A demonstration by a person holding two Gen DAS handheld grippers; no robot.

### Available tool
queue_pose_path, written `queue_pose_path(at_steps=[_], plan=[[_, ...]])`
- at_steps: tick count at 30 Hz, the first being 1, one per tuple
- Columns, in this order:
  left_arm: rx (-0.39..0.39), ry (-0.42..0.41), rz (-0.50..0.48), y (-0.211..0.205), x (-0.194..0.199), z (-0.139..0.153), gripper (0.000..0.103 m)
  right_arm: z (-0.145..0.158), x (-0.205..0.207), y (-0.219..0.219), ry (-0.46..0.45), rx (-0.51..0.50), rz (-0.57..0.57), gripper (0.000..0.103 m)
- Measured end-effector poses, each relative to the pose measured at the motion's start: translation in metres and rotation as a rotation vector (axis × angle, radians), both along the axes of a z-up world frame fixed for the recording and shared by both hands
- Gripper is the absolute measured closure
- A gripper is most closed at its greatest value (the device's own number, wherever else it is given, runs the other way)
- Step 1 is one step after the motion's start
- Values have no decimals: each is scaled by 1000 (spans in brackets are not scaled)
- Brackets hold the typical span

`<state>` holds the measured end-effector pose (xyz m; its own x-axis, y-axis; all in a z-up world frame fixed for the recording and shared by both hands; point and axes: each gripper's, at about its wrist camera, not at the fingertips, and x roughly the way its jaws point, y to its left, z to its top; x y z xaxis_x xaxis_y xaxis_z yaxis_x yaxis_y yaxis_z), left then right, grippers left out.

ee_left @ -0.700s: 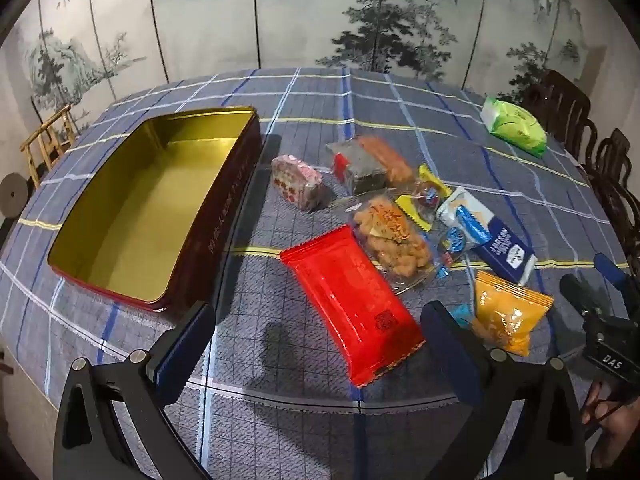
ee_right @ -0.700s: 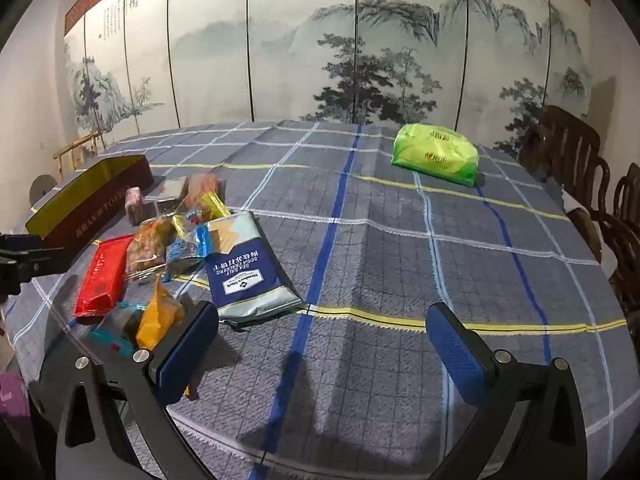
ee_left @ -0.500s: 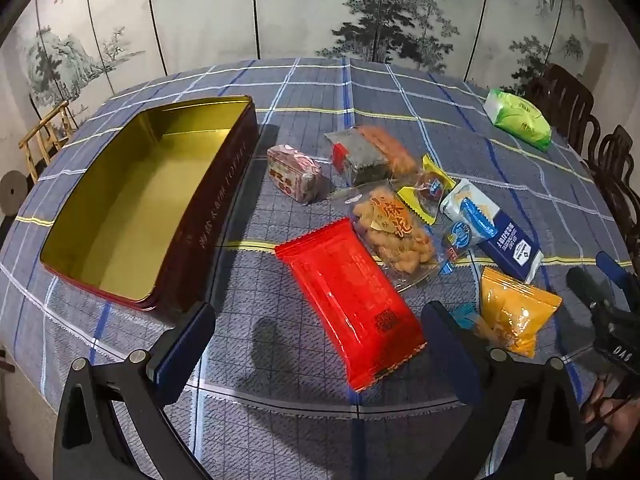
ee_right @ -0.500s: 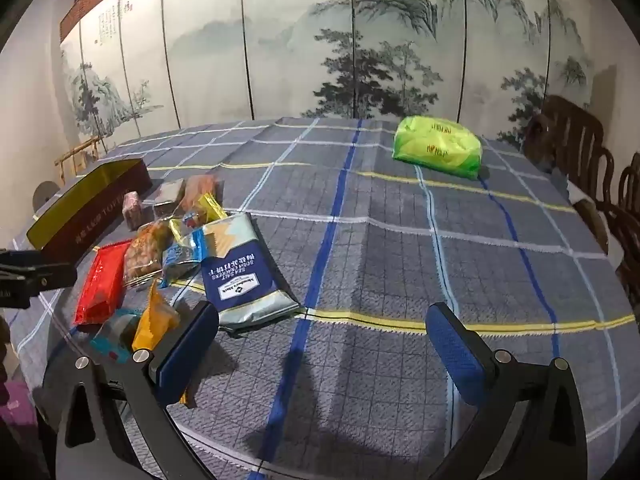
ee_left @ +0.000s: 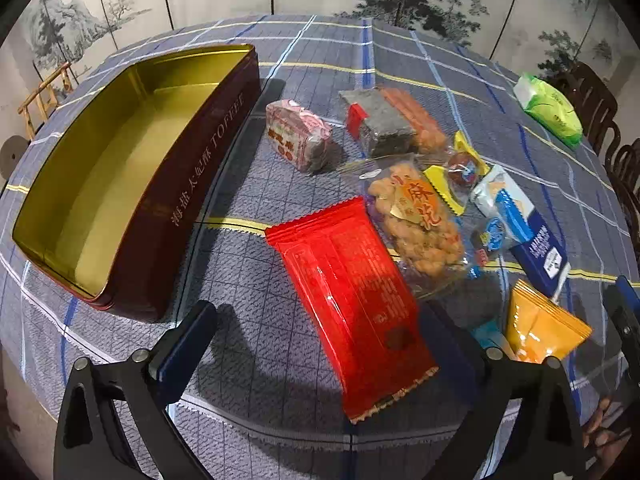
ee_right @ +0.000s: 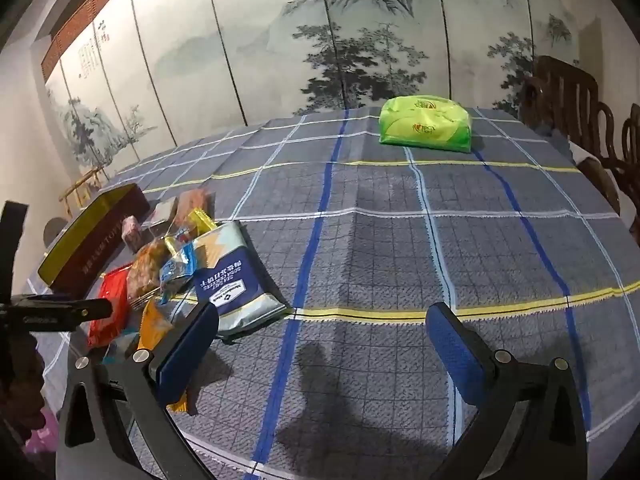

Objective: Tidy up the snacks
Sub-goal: 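Reach the left tool toward the red wrapped pastry, then grasp the red wrapped pastry with the left tool and lift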

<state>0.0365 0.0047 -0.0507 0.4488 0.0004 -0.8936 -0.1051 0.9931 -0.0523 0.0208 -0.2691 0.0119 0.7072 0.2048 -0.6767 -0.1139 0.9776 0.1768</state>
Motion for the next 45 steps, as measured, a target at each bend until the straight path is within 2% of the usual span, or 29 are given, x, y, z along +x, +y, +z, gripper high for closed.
queue_pose_path(at_steps=[9, 16, 23, 30, 31, 33, 34, 35, 40, 43, 45], plan=[[-8, 41, 4, -6, 16, -7, 6, 0, 0, -3, -5, 21, 2, 0], [35, 24, -1, -12, 16, -9, 7, -1, 1, -3, -4, 24, -1, 0], [49, -18, -41, -10, 3, -7, 18, -1, 3, -5, 2, 34, -18, 0], [51, -51, -64, -8, 2, -6, 19, -3, 5, -6, 13, 38, -27, 0], [51, -61, -71, -7, 1, -6, 23, -3, 5, -6, 14, 39, -28, 0], [50, -87, -90, -7, 0, -2, 44, -4, 6, -6, 16, 41, -31, 0], [55, -93, -100, -7, 0, 0, 59, -4, 6, -6, 18, 42, -32, 0], [67, -89, -109, -7, 0, 1, 62, -6, 6, -7, 18, 41, -35, 0], [33, -79, -145, 3, -2, 2, 63, -7, 7, -8, 23, 45, -41, 0], [59, -81, -164, 5, -2, 1, 52, -7, 7, -9, 21, 45, -42, 0], [53, -74, -162, 7, 1, 1, 51, -8, 8, -8, 23, 44, -43, 0]])
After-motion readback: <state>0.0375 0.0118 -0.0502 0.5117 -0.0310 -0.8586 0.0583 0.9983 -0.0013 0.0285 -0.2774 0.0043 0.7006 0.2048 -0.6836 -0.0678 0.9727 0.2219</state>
